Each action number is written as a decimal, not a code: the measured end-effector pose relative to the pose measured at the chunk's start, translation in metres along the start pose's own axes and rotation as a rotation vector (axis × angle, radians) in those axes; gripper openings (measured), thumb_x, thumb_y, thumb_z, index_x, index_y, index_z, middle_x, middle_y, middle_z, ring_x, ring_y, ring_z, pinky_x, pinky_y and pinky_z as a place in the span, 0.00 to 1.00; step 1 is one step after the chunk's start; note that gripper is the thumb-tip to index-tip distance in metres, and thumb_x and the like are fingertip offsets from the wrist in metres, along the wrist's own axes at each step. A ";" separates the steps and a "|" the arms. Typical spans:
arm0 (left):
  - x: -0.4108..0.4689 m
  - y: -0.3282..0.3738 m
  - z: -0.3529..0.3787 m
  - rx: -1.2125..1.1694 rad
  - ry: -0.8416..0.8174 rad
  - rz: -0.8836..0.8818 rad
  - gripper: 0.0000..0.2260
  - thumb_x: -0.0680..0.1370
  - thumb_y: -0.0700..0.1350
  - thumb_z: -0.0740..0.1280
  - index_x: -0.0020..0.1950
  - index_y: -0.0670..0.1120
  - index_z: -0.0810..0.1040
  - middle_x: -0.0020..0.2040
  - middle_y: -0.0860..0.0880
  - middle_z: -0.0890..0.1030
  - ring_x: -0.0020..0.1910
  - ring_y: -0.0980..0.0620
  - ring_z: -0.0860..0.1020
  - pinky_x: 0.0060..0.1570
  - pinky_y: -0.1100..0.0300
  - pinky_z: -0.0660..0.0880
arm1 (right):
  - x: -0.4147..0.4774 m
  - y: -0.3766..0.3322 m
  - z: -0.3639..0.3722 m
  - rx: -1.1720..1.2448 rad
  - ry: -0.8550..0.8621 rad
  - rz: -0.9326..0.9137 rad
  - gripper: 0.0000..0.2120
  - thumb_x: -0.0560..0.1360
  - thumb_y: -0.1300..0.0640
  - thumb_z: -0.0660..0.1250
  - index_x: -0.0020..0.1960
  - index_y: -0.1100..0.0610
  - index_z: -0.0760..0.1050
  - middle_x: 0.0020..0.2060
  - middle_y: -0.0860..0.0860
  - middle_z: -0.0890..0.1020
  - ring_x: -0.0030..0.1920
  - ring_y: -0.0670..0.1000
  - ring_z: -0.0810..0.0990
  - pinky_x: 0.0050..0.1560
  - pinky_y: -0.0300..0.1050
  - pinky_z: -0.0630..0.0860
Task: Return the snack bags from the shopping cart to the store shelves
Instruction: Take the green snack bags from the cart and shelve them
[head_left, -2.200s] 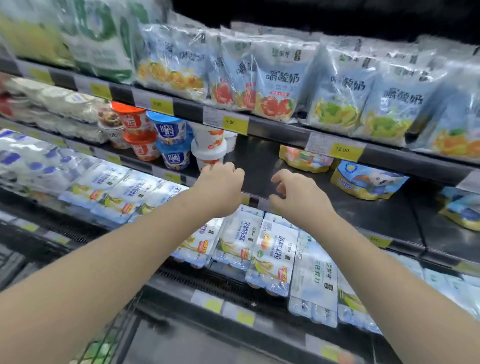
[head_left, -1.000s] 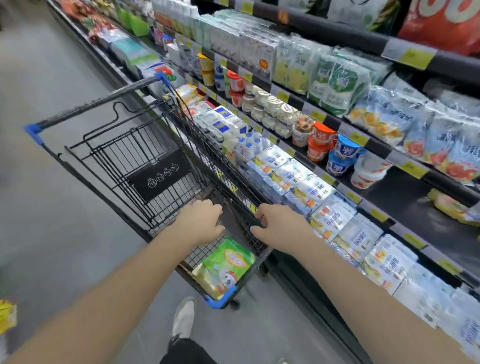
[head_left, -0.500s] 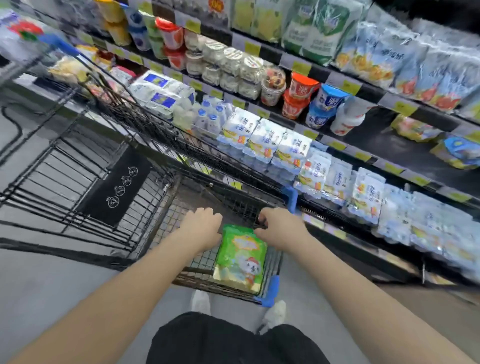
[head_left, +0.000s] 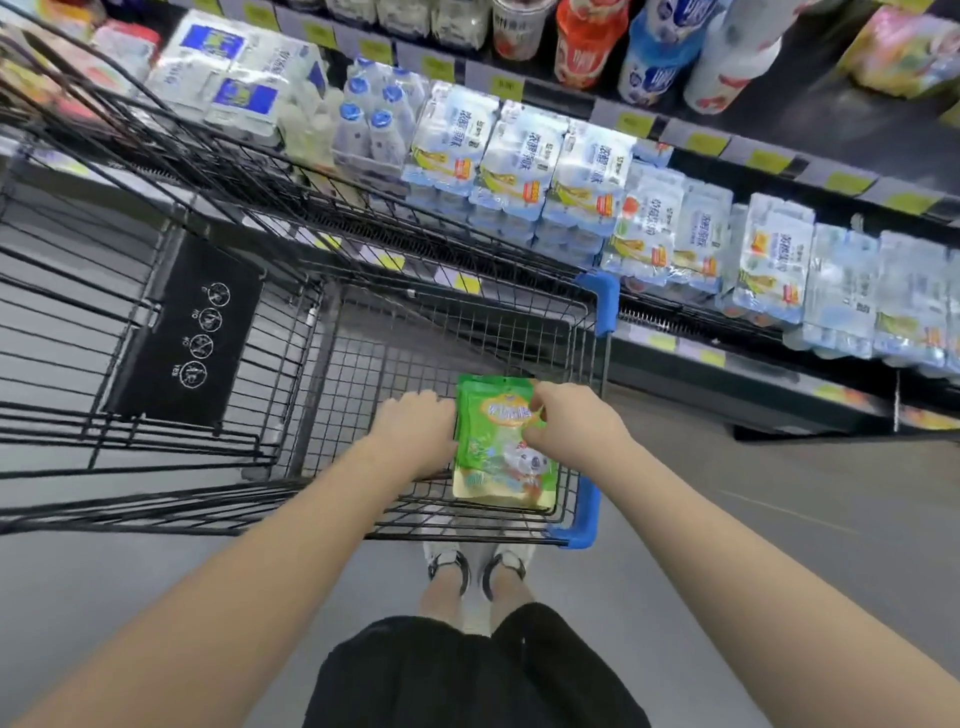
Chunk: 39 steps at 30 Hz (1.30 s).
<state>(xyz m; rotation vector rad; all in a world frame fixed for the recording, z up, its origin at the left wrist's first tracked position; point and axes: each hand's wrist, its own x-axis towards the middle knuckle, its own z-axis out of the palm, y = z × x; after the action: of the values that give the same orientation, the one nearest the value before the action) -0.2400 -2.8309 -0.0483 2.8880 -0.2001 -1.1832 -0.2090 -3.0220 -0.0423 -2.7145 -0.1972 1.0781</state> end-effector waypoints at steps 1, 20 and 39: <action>0.006 -0.001 0.005 -0.009 -0.016 -0.007 0.20 0.80 0.54 0.61 0.68 0.45 0.70 0.64 0.44 0.74 0.64 0.43 0.73 0.62 0.47 0.71 | 0.005 0.002 0.005 0.010 -0.004 0.005 0.17 0.77 0.52 0.67 0.65 0.53 0.74 0.58 0.52 0.79 0.57 0.55 0.78 0.47 0.47 0.73; 0.111 0.008 0.129 -0.924 -0.369 -0.344 0.22 0.71 0.63 0.73 0.47 0.44 0.77 0.36 0.46 0.78 0.33 0.50 0.76 0.33 0.59 0.72 | 0.067 0.019 0.068 0.045 -0.105 0.176 0.21 0.77 0.60 0.67 0.68 0.58 0.68 0.54 0.57 0.79 0.49 0.59 0.80 0.42 0.47 0.75; 0.113 -0.041 0.136 -1.481 -0.501 -0.305 0.19 0.73 0.34 0.74 0.62 0.46 0.77 0.55 0.45 0.85 0.53 0.45 0.84 0.57 0.48 0.79 | 0.072 0.030 0.095 0.173 -0.176 0.270 0.22 0.77 0.57 0.68 0.68 0.59 0.67 0.57 0.59 0.79 0.51 0.58 0.79 0.45 0.48 0.77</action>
<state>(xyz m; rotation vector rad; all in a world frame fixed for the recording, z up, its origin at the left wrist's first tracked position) -0.2511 -2.7995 -0.2264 1.3350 0.7838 -1.2189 -0.2213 -3.0228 -0.1648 -2.5412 0.2333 1.3399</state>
